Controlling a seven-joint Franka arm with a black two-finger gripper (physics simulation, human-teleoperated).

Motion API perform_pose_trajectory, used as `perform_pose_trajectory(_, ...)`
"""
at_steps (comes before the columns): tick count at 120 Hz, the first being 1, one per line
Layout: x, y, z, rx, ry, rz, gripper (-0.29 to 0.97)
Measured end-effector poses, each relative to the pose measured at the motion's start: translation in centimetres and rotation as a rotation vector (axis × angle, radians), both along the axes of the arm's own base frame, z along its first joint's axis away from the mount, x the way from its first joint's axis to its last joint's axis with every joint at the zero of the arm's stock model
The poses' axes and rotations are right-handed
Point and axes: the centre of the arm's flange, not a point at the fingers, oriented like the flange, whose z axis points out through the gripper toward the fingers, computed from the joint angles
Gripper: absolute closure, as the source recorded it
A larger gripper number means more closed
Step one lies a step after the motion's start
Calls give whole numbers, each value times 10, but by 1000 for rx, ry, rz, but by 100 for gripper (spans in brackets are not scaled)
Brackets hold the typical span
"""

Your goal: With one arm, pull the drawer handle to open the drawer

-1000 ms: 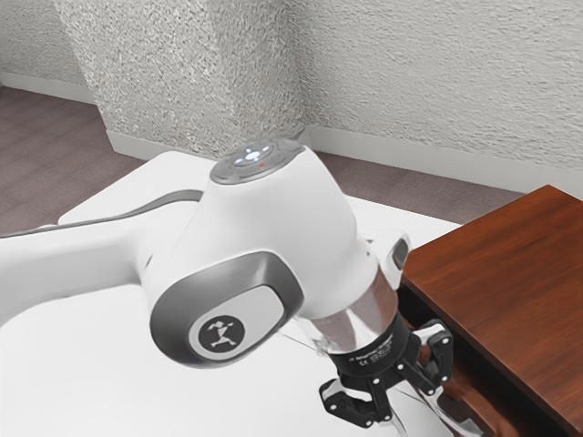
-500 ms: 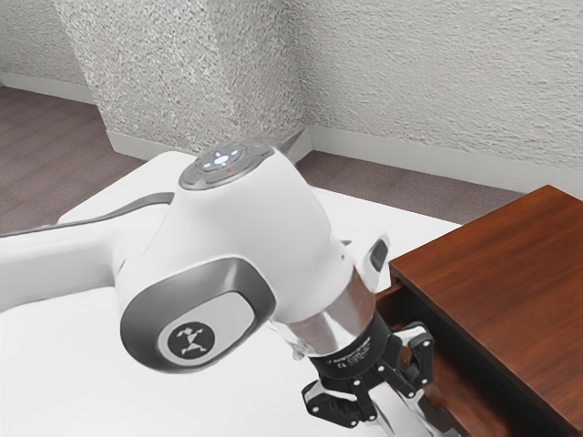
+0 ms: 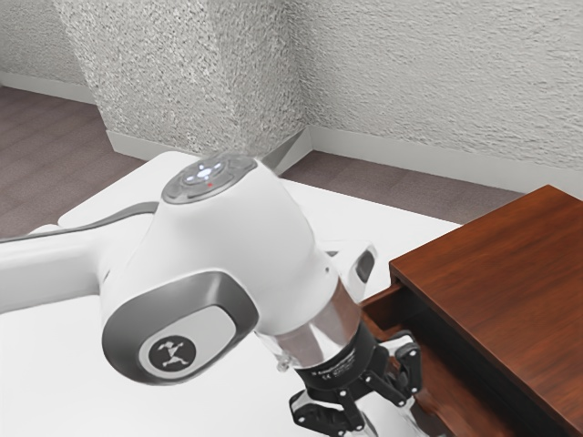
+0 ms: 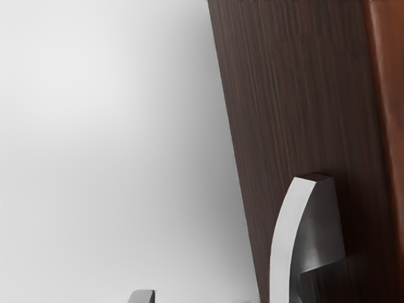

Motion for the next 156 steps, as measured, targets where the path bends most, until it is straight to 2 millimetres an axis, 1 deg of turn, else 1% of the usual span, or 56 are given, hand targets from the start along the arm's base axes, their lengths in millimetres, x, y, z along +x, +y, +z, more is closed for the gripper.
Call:
perform_pose_trajectory(18, -4, 1, -1, 4, -11, -4, 58)
perform_pose_trajectory(34, -8, 3, 4, 3, -28, -9, 60)
perform_pose_trajectory(66, -10, 1, 5, -2, -38, -8, 62)
perform_pose_trajectory(96, -19, 0, 0, -10, -32, -9, 61)
perform_pose_trajectory(116, -26, -2, 2, -21, -39, -15, 61)
perform_pose_trajectory(130, -31, 2, 4, -28, -42, -12, 61)
perform_pose_trajectory(156, -36, 17, 4, -38, -44, 10, 62)
